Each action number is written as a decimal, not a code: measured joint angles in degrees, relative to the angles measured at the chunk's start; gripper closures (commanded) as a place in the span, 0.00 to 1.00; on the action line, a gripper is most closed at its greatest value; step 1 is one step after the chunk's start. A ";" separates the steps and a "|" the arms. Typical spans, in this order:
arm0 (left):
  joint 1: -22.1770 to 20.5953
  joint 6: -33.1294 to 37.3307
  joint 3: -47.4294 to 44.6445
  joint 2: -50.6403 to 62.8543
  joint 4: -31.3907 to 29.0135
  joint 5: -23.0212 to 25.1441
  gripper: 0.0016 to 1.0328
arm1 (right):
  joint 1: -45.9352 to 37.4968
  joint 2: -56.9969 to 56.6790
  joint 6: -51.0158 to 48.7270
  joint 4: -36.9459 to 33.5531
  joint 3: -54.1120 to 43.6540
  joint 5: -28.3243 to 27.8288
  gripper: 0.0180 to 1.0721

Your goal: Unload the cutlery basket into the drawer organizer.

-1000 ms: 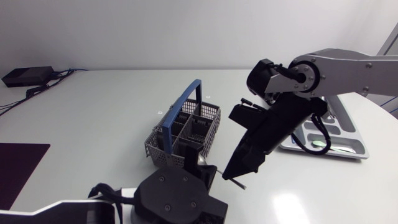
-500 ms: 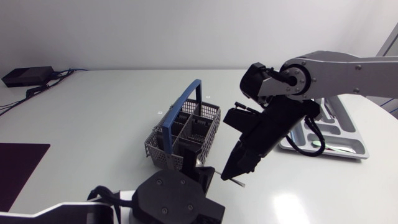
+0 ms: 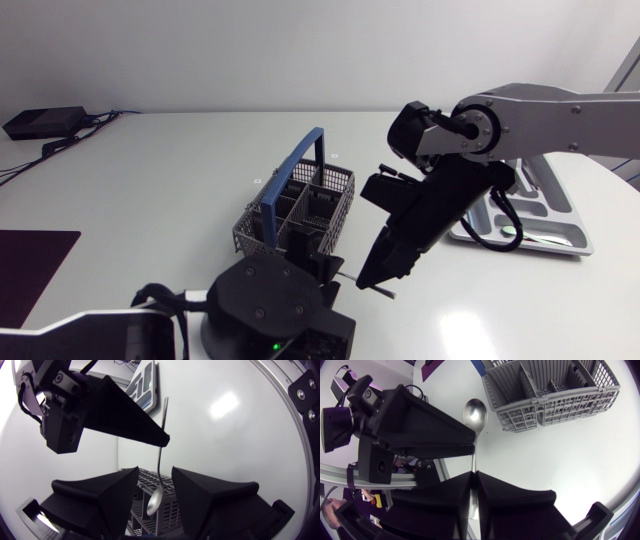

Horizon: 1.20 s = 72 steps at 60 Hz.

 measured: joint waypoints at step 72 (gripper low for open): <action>25.07 -18.60 13.62 -11.15 -21.99 22.16 0.36 | -57.90 19.98 -57.99 -19.61 16.57 11.21 0.93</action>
